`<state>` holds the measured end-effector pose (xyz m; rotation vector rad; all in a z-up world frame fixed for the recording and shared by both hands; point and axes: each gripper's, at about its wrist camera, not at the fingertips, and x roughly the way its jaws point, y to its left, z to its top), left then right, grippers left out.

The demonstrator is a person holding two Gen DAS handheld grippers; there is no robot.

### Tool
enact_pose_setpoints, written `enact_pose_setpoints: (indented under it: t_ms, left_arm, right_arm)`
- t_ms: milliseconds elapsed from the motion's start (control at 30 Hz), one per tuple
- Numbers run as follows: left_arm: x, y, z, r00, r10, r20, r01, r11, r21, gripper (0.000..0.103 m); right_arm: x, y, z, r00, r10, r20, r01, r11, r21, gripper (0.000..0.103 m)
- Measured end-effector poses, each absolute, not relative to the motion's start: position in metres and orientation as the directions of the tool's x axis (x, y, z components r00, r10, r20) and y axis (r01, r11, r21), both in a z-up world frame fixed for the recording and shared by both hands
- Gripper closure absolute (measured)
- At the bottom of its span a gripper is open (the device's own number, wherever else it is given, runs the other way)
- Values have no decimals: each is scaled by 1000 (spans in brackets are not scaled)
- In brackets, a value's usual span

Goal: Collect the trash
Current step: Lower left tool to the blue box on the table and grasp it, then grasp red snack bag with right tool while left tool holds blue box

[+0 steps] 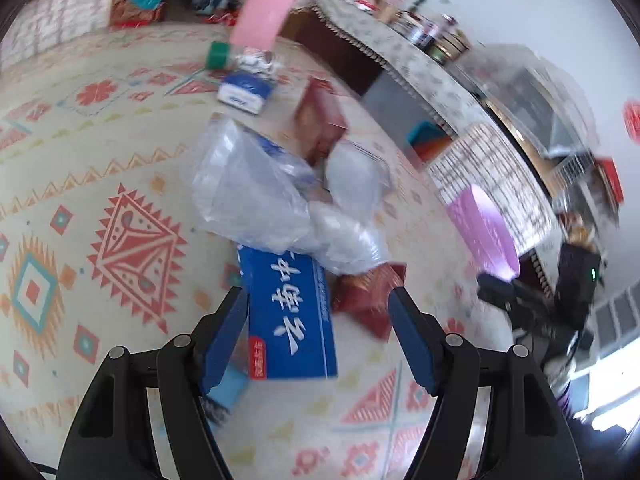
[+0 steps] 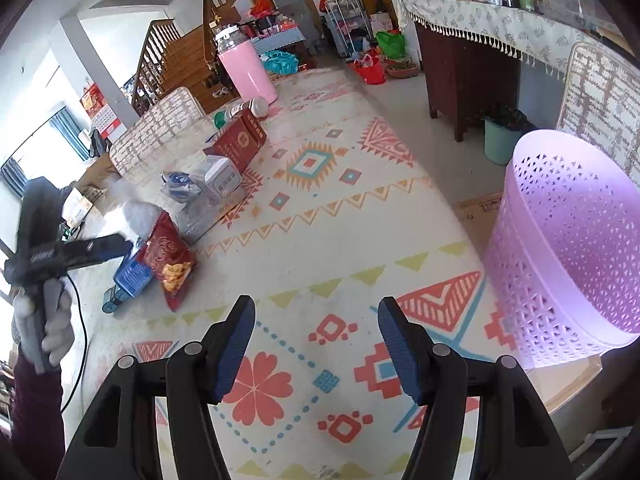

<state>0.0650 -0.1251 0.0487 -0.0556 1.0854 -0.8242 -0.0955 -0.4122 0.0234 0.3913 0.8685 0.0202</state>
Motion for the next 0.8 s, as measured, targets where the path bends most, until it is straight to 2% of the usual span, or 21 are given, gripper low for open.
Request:
enact_pose_setpoints:
  t_ms: [100,167,367,467,567,600,633,800]
  left_arm:
    - [54,-124,55,274,-576,-770,574,741,-349,31]
    - [52,-129,54,317,-530,-786,574,767,-286,31]
    - [59,-154,47,355,-447,-821,590,788,-174,29]
    - [59,-156,38,350,-422,-836,576,801,-163,29]
    - [52,-156,30,366,-349,-863,548,830,-103,29]
    - [48,-155,29,379,-322,-868,537,840,-77,31]
    - [44,-153,28,382,-316,-868,532,844,-73,45]
    - [22,-135,40,425,-348,-835,485,867,-114,45]
  right_arm:
    - [-99,-408,25,649,184,-738,127,930,344,34]
    - [-102,-403,29,653,193,-732,105,934,340,31]
    - [-100,-386,30,649,225,-727,56,939,340,29]
    - [-99,-381,30,647,235,-726,41,940,340,29]
    - [-96,-377,29,642,241,-727,25,942,335,29]
    - [-91,-374,28,635,241,-734,18,945,327,29]
    - [-91,-374,28,635,241,-734,18,945,327,29]
    - [-81,-360,26,620,260,-740,-4,945,328,29]
